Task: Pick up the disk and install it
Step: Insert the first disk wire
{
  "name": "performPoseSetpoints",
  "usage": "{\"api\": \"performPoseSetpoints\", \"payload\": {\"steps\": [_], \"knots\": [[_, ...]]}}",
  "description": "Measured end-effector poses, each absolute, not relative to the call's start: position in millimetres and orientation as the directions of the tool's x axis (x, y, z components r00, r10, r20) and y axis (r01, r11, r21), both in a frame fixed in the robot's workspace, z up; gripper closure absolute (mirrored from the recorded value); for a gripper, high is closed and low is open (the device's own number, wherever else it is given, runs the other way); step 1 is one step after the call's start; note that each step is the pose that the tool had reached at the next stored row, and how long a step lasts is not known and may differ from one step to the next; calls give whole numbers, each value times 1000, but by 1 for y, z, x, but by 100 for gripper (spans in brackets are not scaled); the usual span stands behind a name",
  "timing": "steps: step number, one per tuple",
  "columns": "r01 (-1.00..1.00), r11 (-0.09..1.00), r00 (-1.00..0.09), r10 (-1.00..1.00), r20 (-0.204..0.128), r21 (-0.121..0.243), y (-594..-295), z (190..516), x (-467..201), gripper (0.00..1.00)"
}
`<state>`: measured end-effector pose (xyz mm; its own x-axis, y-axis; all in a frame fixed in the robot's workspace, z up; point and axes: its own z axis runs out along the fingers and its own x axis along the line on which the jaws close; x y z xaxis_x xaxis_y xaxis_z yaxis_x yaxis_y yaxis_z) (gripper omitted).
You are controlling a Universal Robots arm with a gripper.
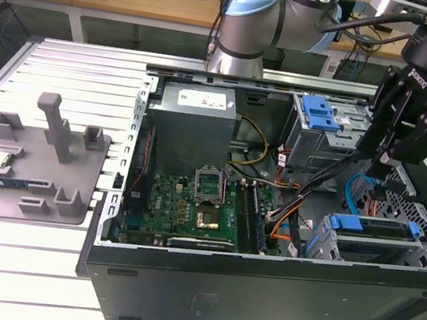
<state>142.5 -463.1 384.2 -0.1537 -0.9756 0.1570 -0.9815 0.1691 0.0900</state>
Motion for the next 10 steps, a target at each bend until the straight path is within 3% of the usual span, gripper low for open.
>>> {"api": "performPoseSetpoints", "payload": {"steps": [3,10], "knots": [[-978,173,-147,-969,200,120,-460,384,145,44],[-977,185,-152,-954,257,106,-446,383,160,44]]}}
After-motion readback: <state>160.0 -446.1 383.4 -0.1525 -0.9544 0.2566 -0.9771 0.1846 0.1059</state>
